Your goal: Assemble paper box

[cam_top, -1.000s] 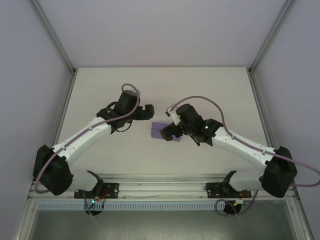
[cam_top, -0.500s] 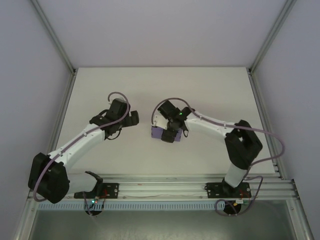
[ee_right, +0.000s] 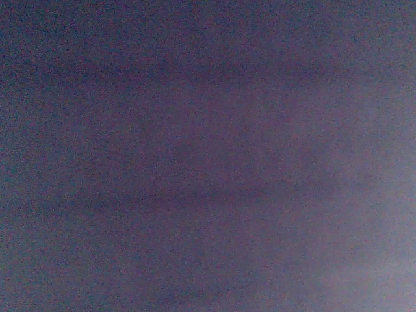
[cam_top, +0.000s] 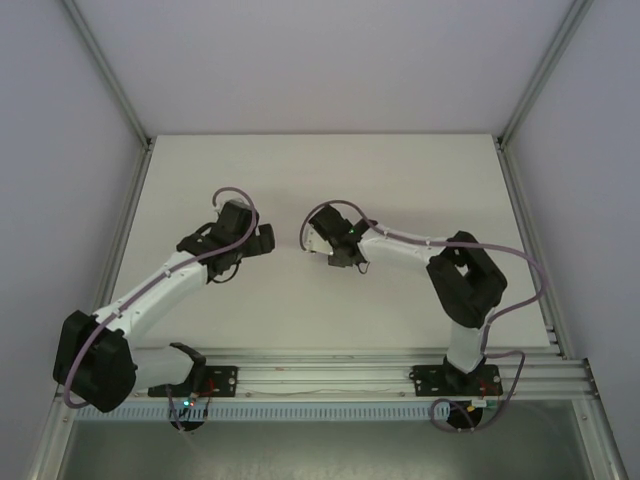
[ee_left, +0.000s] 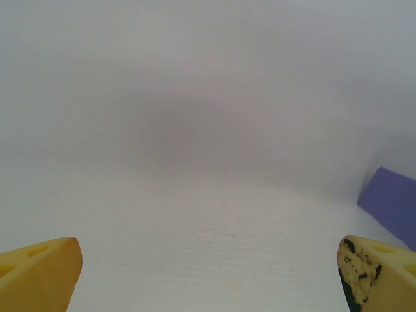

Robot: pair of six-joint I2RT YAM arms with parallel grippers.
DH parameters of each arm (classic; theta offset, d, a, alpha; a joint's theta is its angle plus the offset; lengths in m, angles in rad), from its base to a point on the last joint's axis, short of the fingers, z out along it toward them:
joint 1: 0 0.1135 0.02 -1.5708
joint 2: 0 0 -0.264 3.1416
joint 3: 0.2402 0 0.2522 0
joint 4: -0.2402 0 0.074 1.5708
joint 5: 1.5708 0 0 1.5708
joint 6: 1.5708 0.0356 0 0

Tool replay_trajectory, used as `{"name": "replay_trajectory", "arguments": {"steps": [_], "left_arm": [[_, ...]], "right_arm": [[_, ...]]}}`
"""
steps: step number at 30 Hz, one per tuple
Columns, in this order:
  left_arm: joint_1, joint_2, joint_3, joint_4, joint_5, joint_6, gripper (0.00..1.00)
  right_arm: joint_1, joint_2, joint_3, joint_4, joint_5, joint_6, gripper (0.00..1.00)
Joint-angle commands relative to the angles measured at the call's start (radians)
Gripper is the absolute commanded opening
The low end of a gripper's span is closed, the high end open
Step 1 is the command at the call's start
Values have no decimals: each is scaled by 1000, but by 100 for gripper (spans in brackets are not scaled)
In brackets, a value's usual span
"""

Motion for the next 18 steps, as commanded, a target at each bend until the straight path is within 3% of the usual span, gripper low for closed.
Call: {"name": "replay_trajectory", "arguments": {"steps": [1, 6, 9, 15, 18], "left_arm": [[8, -28, -1, -47, -60, -7, 100], [8, -61, -11, -49, -56, 2, 100], [8, -82, -21, -41, -59, 9, 100], [9, -88, -28, 4, -45, 35, 100], [17, -102, -61, 71, -66, 49, 100]], "right_arm": [[-2, -8, -67, 164, 158, -157, 49], [-1, -58, -112, 147, 56, -146, 68], [10, -131, -129, 45, 1, -78, 100], [18, -318, -163, -149, -195, 85, 100], [-8, -445, -247, -122, -276, 162, 100]]}}
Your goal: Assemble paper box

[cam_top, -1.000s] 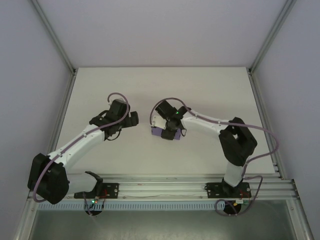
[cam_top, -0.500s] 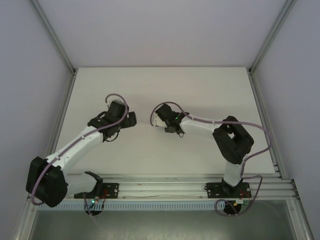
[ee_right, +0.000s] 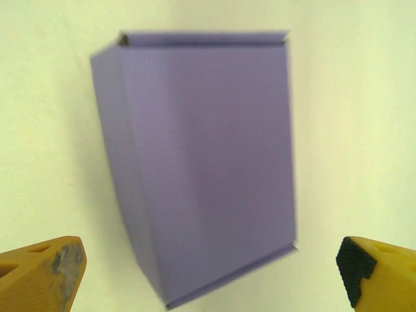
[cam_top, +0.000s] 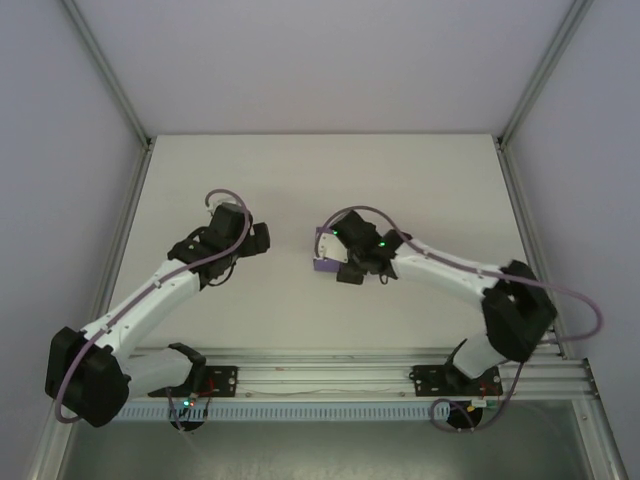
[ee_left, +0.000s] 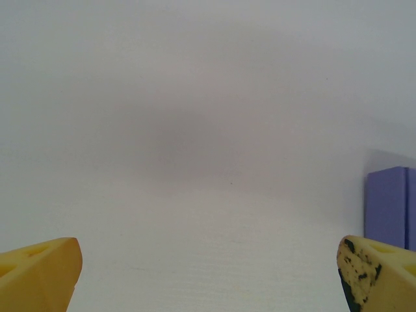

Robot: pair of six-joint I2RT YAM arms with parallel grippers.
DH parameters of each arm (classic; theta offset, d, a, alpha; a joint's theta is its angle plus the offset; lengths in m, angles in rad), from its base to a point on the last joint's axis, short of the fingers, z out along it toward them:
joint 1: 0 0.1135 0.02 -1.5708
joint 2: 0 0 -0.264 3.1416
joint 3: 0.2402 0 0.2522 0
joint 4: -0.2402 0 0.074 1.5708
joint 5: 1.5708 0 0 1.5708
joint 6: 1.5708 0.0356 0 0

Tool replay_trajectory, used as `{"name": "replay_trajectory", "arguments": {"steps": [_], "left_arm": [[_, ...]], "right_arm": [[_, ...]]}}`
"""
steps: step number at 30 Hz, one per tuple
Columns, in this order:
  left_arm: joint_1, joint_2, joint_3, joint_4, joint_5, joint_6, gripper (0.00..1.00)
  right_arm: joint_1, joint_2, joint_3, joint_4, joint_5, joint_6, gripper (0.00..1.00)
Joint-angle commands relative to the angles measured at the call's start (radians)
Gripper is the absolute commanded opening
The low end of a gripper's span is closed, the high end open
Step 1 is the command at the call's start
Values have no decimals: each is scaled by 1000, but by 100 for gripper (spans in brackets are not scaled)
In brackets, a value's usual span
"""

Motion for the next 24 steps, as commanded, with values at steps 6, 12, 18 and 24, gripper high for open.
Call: {"name": "replay_trajectory", "arguments": {"steps": [6, 12, 18, 24], "left_arm": [[102, -95, -165, 289, -180, 111, 100], [218, -113, -418, 764, -306, 217, 100], [269, -28, -459, 996, -274, 379, 100], [307, 144, -590, 1385, -175, 463, 100]], "right_arm": [[-149, -400, -314, 271, 18, 407, 100], [-467, -492, -501, 613, 194, 806, 100], [-631, -352, -634, 929, 256, 885, 100], [-690, -128, -677, 1246, 177, 842, 100]]}}
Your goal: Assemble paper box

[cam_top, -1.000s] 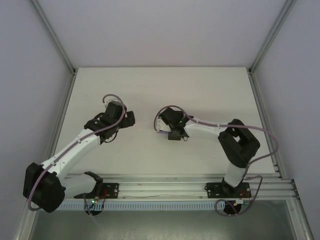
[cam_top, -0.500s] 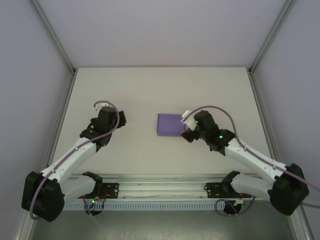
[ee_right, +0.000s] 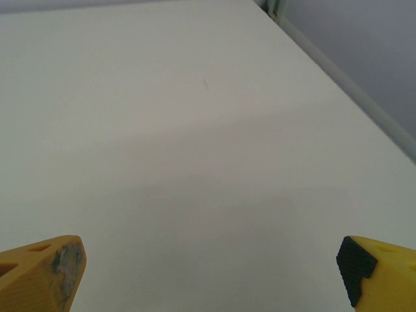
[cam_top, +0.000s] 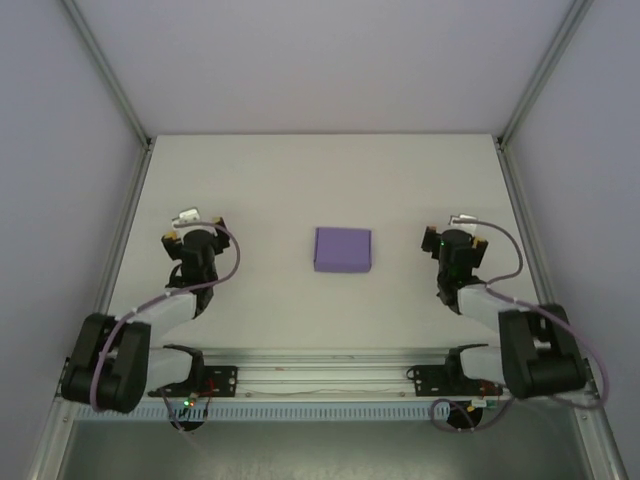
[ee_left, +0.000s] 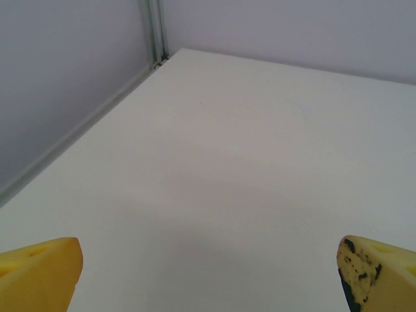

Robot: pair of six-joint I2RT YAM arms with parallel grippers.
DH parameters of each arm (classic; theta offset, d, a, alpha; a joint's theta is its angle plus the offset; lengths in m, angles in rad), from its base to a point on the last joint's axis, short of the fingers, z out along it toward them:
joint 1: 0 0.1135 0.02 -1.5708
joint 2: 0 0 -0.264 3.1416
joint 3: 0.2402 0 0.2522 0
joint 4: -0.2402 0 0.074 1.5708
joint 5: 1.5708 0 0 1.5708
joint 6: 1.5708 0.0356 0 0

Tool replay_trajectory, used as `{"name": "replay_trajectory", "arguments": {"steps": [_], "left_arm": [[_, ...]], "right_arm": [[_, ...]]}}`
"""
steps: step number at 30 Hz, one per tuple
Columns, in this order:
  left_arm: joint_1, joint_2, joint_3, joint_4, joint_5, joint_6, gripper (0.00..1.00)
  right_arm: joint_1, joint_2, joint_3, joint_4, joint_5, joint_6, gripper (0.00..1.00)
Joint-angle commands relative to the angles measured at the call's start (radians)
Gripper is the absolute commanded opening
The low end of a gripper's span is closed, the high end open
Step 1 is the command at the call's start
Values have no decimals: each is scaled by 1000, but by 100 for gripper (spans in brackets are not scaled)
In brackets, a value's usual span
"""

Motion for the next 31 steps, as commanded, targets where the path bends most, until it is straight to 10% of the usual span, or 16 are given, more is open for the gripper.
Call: {"name": "replay_trajectory", "arguments": {"steps": [1, 5, 8, 11, 15, 31], "left_arm": [[18, 42, -56, 252, 73, 102, 100], [102, 158, -121, 487, 135, 66, 100], [149, 312, -144, 720, 205, 55, 100], [154, 230, -70, 444, 203, 27, 100], [140, 256, 16, 316, 237, 61, 100], [132, 266, 11, 350, 230, 74, 100]], "right_arm": [[-16, 77, 34, 222, -70, -8, 100], [-58, 116, 90, 138, -145, 19, 100], [-105, 225, -46, 512, -198, 53, 100], [-128, 172, 62, 205, -217, 79, 100], [-148, 189, 68, 229, -176, 116, 100], [-146, 198, 65, 251, -213, 98, 100]]}}
